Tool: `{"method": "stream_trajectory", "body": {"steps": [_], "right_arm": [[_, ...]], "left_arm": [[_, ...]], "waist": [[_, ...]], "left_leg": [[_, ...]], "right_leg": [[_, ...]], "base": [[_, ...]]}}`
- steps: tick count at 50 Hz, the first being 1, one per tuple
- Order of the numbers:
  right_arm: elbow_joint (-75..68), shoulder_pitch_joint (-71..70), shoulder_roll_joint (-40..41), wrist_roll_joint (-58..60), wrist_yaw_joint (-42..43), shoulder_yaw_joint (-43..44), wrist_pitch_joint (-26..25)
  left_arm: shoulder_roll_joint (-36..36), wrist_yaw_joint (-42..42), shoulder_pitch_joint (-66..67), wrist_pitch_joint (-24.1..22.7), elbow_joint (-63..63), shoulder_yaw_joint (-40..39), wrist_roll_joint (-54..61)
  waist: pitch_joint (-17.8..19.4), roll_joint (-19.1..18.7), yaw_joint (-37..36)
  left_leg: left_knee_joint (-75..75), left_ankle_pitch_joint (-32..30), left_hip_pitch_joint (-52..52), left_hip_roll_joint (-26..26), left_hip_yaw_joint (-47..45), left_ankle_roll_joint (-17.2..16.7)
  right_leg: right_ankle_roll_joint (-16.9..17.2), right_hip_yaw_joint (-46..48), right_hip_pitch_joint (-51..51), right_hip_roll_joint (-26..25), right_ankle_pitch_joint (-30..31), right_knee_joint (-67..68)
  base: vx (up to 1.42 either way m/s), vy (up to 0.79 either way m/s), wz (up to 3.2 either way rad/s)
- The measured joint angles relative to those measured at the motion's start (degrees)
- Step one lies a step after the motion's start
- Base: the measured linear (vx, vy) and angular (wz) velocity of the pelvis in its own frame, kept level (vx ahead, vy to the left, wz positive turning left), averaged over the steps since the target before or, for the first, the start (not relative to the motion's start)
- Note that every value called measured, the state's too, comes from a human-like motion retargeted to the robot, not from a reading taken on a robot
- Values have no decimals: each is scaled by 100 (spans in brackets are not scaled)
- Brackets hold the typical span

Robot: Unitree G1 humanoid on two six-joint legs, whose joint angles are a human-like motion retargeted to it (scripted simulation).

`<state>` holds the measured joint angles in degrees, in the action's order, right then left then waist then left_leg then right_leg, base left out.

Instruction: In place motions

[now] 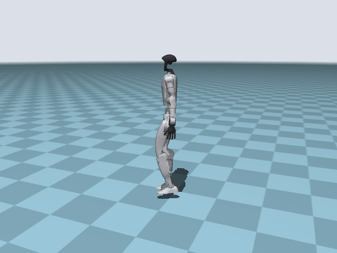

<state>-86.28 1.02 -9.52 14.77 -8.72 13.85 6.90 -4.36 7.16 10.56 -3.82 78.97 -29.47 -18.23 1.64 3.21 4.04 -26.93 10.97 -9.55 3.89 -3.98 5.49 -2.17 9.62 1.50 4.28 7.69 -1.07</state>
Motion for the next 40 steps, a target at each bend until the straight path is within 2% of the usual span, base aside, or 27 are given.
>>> {"method": "stream_trajectory", "body": {"steps": [2,3,5,7,10,13,17,20,28,31,33,36,38,40], "right_arm": [[-59,14,-26,-4,23,32,-25],[-98,21,-42,-8,44,43,-35],[-190,71,-57,-5,85,50,-59],[-319,44,-85,-4,105,-37,-111],[-416,39,-27,-116,212,-36,-116],[-472,81,-8,-217,156,-19,-92],[-507,194,-10,-49,207,-50,-129],[-529,128,-11,-12,250,-128,-135],[-460,-115,7,-186,207,-250,-102],[-456,-131,48,-254,192,-267,-63],[-451,-98,72,-258,191,-271,-31],[-445,-25,85,-210,203,-253,12],[-449,4,73,-168,191,-214,20],[-444,20,70,-170,178,-170,27]], "left_arm": [[-7,-16,8,10,60,67,-33],[-6,-21,14,17,96,90,-41],[3,-24,71,32,161,126,-51],[13,2,84,68,260,28,-68],[22,-49,67,84,302,-54,-68],[-10,-44,85,59,251,-50,-97],[-36,-83,165,76,284,-24,-108],[-29,-64,149,77,284,-82,-19],[-67,-13,-41,77,40,-140,-94],[-142,64,-137,54,-111,-80,-108],[-178,51,-181,43,-184,-52,-112],[-195,-19,-238,24,-221,-28,-58],[-201,-21,-299,18,-177,-33,10],[-206,14,-345,8,-117,-57,79]], "waist": [[3,-145,-30],[25,-192,-62],[-33,-226,96],[-61,-277,246],[-9,-279,451],[63,-296,289],[-95,-383,135],[-79,-418,109],[-60,-569,283],[-12,-536,393],[18,-492,421],[35,-414,414],[41,-385,392],[67,-372,259]], "left_leg": [[877,-298,119,56,308,-264],[1271,-662,179,87,371,-203],[1673,-513,447,242,539,-208],[1665,-566,453,-131,-225,-367],[1886,-651,594,4,-26,-284],[2024,-677,716,38,-142,-207],[2215,-699,768,58,-229,-125],[2335,-764,790,59,-301,-145],[2361,-995,506,-112,-136,-450],[2313,-1121,372,-150,139,-609],[2302,-1210,311,-150,364,-715],[2287,-1329,194,-102,739,-863],[2293,-1410,94,-70,1024,-980],[2325,-1492,8,-90,1210,-1126]], "right_leg": [[-15,-107,-4,-167,0,9],[-20,-189,20,-228,1,14],[-9,-172,38,-230,-17,34],[-15,-265,30,-266,-14,57],[10,-288,33,-220,-9,97],[35,-489,53,-237,27,113],[109,-660,-68,-266,48,146],[144,-770,-142,-288,47,198],[132,-674,-422,-370,-264,767],[108,-975,-511,-483,-266,1006],[194,-1612,-533,-629,-248,1084],[547,-2632,-503,-829,-318,1113],[756,-2834,-471,-836,-453,1105],[717,-2603,-422,-802,-599,1056]], "base": [[11,7,-65],[13,9,-56],[16,11,-18],[13,12,-40],[4,11,-23],[11,12,-67],[12,11,-56],[1,10,-42],[-3,4,22],[-4,-8,133],[-2,-12,166],[1,-14,190],[1,-15,205],[-6,-14,173]]}}
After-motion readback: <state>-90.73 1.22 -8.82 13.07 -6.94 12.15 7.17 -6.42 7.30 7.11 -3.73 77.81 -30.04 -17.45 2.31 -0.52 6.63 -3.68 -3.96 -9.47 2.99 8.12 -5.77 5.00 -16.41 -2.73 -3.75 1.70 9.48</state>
